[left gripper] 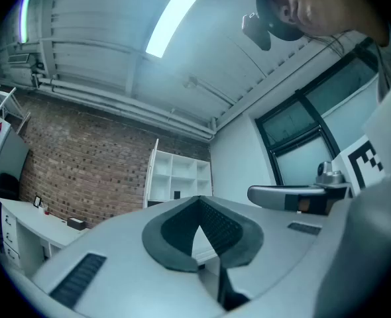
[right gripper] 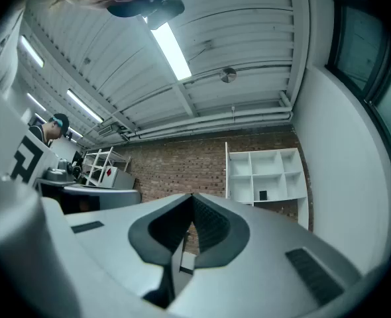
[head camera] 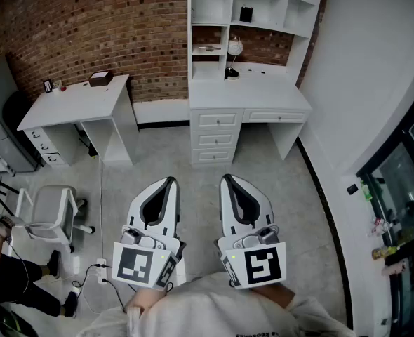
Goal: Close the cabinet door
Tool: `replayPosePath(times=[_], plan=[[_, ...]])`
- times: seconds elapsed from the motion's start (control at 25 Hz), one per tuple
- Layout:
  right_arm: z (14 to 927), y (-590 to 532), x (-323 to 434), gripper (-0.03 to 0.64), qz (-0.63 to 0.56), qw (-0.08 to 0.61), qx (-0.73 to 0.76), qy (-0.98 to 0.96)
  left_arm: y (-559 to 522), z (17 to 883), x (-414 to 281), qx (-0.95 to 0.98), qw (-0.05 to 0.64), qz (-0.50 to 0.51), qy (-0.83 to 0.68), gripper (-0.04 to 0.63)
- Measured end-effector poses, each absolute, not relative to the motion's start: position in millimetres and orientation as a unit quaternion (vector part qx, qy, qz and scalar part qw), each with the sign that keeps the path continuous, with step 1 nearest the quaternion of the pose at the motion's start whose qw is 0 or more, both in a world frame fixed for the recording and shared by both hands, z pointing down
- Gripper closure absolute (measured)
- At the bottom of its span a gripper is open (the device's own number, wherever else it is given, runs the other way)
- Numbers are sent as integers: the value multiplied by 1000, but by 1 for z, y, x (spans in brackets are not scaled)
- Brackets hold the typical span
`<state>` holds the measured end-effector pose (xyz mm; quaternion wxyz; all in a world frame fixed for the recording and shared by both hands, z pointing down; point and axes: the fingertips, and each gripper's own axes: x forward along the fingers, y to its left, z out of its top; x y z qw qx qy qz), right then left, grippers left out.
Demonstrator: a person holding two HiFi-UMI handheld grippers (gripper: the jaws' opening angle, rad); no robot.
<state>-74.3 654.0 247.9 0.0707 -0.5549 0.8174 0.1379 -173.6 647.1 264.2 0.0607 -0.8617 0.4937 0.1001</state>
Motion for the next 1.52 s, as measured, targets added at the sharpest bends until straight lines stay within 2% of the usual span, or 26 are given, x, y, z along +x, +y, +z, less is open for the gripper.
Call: replayPosePath(times=[0.48, 0.8, 1.52], plan=[[255, 648, -85, 597, 132, 70, -562, 814, 640, 272, -182, -867, 49, 101, 486, 589], [260, 622, -83, 597, 102, 99, -556, 819, 619, 277, -184, -867, 50, 96, 487, 589], [243, 447, -67, 597, 119, 107, -538, 827, 448, 259, -169, -856, 64, 117, 499, 589]])
